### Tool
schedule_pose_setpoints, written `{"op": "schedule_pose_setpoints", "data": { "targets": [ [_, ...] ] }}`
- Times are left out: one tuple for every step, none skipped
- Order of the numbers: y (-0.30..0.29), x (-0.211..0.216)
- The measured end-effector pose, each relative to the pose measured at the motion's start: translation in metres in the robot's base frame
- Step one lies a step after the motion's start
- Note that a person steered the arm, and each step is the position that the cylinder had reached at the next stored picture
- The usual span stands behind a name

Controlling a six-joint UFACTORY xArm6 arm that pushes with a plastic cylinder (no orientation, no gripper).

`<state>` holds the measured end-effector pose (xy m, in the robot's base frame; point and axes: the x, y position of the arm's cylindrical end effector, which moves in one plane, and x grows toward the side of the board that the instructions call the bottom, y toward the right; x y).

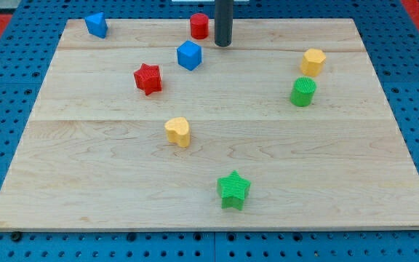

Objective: Push the green circle towards top right

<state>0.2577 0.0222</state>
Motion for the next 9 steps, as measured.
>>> {"op": "schedule_pose_setpoints", "data": {
  "targets": [
    [0.002, 0.018],
    [0.019, 0.094],
    [0.039, 0.156],
    [0.063, 0.187],
    [0.112, 0.178],
    [0.142, 0.158],
    [0.122, 0.148],
    [0.178, 0.128],
    [0.203, 0.116]
  ]
}}
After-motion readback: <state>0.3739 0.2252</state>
